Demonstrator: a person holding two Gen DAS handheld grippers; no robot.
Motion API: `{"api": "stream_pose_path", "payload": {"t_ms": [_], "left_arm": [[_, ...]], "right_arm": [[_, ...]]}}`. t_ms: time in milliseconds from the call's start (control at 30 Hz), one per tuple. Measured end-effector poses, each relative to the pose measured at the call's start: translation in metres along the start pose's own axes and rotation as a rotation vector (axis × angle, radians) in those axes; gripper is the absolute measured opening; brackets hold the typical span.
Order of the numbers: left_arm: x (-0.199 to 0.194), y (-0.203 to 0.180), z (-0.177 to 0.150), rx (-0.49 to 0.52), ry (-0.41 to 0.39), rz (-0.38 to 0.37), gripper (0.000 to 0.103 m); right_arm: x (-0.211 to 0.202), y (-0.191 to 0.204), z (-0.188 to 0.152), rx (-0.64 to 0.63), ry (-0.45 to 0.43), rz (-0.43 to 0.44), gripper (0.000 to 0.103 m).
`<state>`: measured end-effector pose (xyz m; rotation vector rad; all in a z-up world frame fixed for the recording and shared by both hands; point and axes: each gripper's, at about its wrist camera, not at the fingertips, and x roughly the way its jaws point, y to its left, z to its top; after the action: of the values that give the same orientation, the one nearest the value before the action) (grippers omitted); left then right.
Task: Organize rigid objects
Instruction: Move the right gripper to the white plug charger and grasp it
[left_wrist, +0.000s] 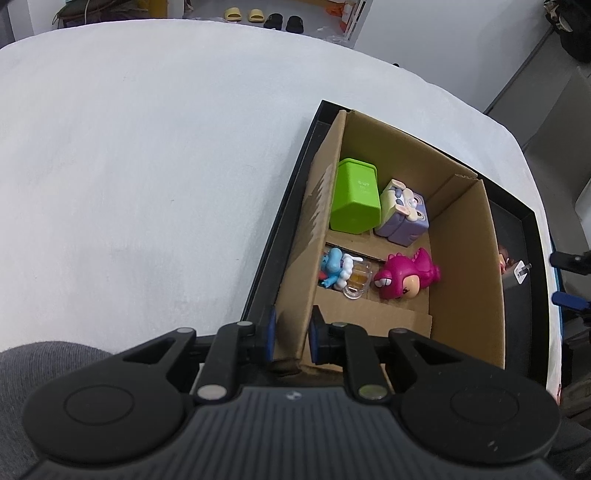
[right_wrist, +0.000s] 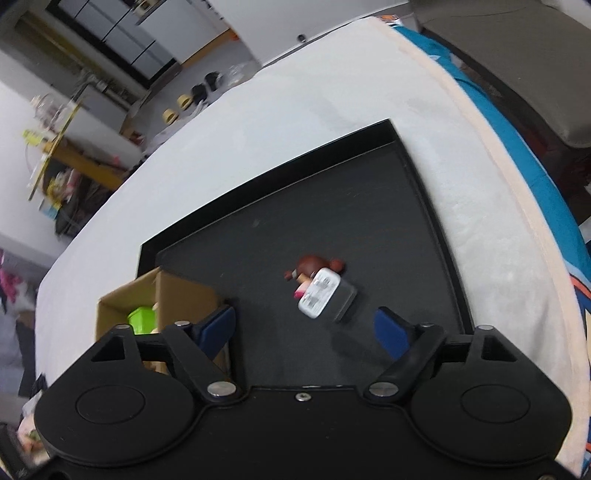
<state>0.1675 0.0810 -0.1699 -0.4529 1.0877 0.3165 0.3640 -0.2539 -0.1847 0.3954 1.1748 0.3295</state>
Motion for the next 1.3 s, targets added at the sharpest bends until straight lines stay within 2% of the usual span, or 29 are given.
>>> {"api": "stream_pose_path", "payload": {"t_ms": [167, 467, 567, 700, 1300], "left_arm": [[0.001, 0.001, -0.001, 0.002, -0.003, -0.003, 0.015], [0.003, -0.003, -0.002, 0.012, -0.006, 0.010, 0.014], [0.003, -0.003, -0.002, 0.012, -0.007, 0.010, 0.014], [0.004, -0.002, -0.002, 0.008, -0.008, 0.008, 0.014], [0.001, 0.002, -0.004, -0.004, -0.016, 0.004, 0.014]], "right_arm": [[0.023, -0.012, 0.003, 0.058, 0.011, -0.022, 0.060], [0.045, -0.007, 0.005, 0.065, 0.002, -0.062, 0.053], [0.050, -0.006, 0.003, 0.054, 0.004, -0.087, 0.045], [0.048, -0.004, 0.002, 0.041, -0.007, -0.136, 0.026], [0.038, -0.007, -0.013, -0.018, 0.032, -0.184, 0.024]]}}
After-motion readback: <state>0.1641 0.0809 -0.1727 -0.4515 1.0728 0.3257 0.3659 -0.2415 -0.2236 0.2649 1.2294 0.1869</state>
